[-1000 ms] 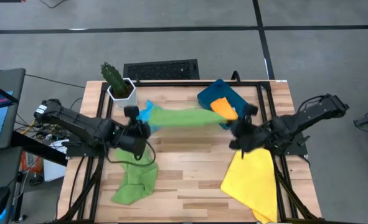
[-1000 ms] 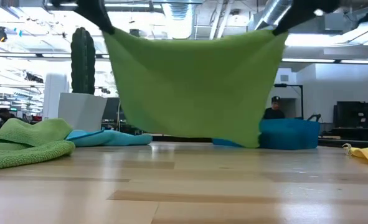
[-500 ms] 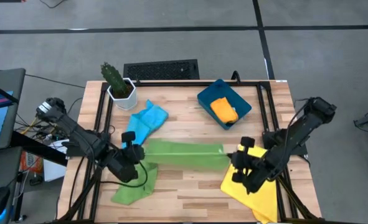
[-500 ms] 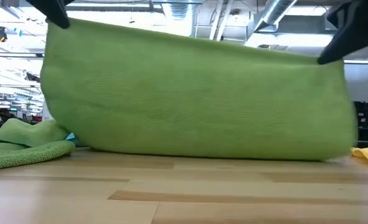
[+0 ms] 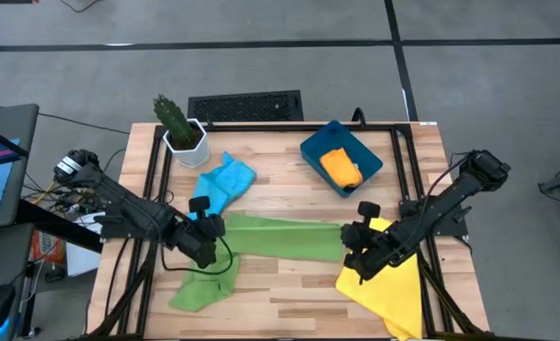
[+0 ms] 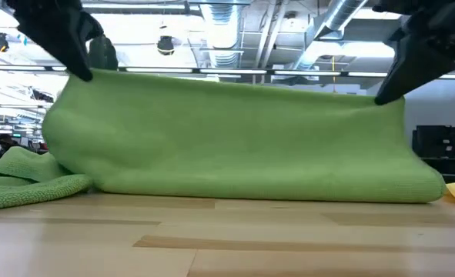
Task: Fold microfiber towels
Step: Fold the right green microfiber towel
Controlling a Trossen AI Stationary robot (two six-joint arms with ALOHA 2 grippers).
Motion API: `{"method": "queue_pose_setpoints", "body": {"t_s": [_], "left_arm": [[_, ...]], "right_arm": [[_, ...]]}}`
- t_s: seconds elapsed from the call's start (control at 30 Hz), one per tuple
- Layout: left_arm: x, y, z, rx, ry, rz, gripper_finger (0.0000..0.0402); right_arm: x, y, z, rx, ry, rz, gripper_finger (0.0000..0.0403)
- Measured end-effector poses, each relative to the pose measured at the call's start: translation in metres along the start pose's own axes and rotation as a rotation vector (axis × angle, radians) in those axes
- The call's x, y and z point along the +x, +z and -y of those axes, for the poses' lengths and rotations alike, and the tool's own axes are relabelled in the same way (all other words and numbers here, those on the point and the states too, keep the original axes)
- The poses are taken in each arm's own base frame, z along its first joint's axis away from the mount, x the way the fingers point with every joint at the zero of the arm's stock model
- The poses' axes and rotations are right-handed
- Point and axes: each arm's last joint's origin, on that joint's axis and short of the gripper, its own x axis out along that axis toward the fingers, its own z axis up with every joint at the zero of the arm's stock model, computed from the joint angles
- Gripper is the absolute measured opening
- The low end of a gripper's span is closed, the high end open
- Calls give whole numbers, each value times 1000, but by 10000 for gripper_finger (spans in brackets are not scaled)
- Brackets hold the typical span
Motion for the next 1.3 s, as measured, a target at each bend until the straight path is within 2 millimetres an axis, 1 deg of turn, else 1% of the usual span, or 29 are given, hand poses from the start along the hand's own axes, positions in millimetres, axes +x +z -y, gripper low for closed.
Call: {"method": "queue_pose_setpoints", "body": {"t_s": [0.07, 0.17, 0.33, 0.63, 0.93, 1.07, 1.2, 1.3], "left_arm": [[1, 0, 0, -30, -35, -26, 2], [0, 0, 4, -42, -90, -39, 2], [-1, 1, 5, -31, -83, -14, 2], [3, 6, -2, -25, -52, 0, 2], [3, 6, -1, -19, -78, -6, 2], [10, 0, -1, 6, -76, -22, 2], [21, -6, -3, 3, -62, -26, 2], [24, -8, -4, 7, -45, -32, 2]], "right_arm": [[-1, 2, -5, 2, 79, -13, 13], [-5, 1, -11, -5, 136, -2, 13], [-7, -2, -13, -2, 145, -6, 13], [-3, 1, -8, 20, 125, -24, 13], [-2, 3, -9, 40, 133, -12, 13], [1, 6, -6, 48, 127, -9, 13], [4, 9, -4, 49, 122, -7, 13], [5, 11, -3, 49, 129, 8, 13]]}}
